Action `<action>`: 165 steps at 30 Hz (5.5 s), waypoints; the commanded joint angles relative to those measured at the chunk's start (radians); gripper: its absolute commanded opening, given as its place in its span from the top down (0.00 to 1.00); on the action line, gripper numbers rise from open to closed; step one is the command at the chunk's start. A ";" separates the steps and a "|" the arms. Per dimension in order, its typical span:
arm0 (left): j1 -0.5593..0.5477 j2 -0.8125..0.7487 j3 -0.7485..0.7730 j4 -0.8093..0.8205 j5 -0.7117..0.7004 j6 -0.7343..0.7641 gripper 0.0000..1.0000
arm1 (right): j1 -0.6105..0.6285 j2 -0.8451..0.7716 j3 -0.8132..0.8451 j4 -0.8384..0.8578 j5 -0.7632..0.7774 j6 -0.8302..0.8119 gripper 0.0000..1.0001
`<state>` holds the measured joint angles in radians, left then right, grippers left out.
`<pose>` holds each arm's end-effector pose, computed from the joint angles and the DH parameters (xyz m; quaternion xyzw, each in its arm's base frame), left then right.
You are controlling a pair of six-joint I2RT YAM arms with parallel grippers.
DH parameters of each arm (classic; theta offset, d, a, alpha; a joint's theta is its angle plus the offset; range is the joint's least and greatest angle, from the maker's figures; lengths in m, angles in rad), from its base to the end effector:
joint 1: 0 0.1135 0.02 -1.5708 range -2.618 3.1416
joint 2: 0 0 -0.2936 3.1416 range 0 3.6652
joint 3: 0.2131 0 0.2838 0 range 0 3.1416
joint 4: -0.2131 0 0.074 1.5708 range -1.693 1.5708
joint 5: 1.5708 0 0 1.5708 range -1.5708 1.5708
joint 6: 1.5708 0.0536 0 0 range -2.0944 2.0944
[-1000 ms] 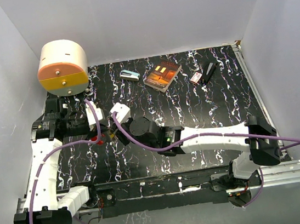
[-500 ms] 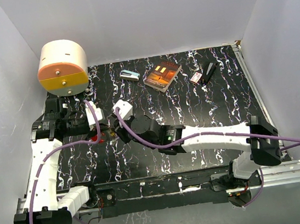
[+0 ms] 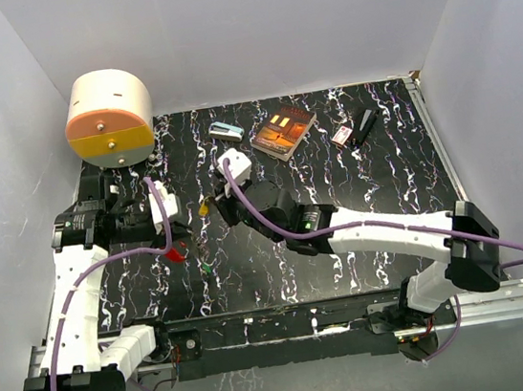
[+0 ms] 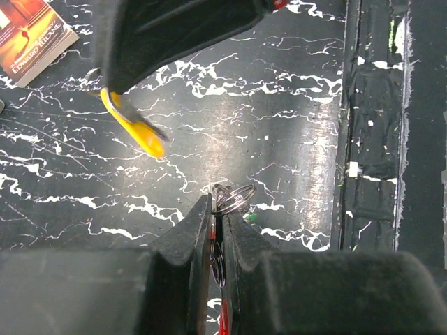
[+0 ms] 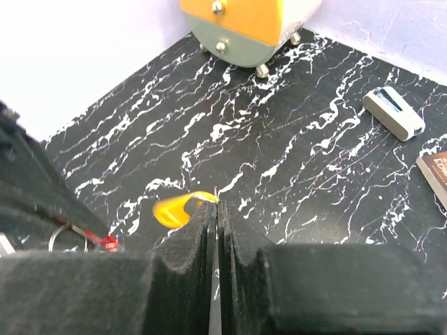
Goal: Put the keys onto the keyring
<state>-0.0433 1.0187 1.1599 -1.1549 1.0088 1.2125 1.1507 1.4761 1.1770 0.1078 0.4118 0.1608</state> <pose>0.1843 -0.0534 0.3749 0.6020 0.6031 -0.2546 0.4572 0.1810 0.3527 0.3580 -0.2442 0.7263 0.2548 0.5899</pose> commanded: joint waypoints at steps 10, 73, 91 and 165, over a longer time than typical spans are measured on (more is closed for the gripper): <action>-0.004 -0.026 -0.029 0.200 -0.095 -0.190 1.00 | 0.022 -0.212 -0.086 -0.027 -0.181 -0.003 0.92; -0.004 -0.048 0.008 0.030 -0.031 -0.006 1.00 | 0.089 0.029 0.086 0.044 -0.065 0.047 0.92; -0.004 -0.045 0.031 0.001 0.008 0.008 1.00 | 0.089 0.049 0.108 0.035 -0.058 0.037 0.92; -0.004 -0.122 0.058 -0.178 0.105 0.368 1.00 | 0.095 0.161 0.183 -0.181 -0.048 0.114 0.92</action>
<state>-0.0273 0.9512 1.1572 -1.2427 0.8658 1.5608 1.2655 1.6054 1.3334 -0.0143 0.2447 0.2760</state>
